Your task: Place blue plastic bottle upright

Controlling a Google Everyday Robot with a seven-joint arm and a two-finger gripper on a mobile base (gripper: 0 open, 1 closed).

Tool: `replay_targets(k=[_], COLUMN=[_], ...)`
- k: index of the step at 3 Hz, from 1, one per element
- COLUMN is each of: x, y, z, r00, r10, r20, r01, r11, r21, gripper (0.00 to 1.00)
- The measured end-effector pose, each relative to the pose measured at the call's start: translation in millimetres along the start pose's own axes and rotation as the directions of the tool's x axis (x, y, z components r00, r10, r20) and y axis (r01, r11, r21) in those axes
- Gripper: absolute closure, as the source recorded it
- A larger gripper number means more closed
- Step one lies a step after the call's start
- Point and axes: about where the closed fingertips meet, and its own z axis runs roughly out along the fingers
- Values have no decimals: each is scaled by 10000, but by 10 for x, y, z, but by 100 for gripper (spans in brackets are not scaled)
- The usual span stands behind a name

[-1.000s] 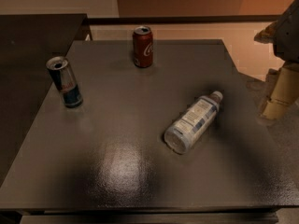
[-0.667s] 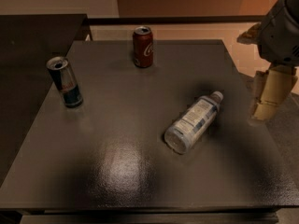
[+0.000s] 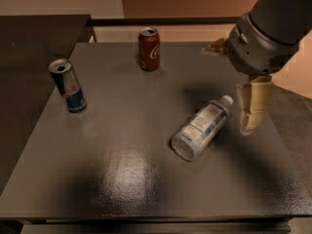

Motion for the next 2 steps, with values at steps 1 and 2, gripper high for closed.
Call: replay_targets(k=[1,2], x=[-101,-130], y=[-12,-8], z=[239,494], r00=[9798,9300], r10=[-1997,-3674], r20=[95,-27], r01=[1999,3665], r11=[9793,9282], r21=[-305,-641], gripper=[0,0])
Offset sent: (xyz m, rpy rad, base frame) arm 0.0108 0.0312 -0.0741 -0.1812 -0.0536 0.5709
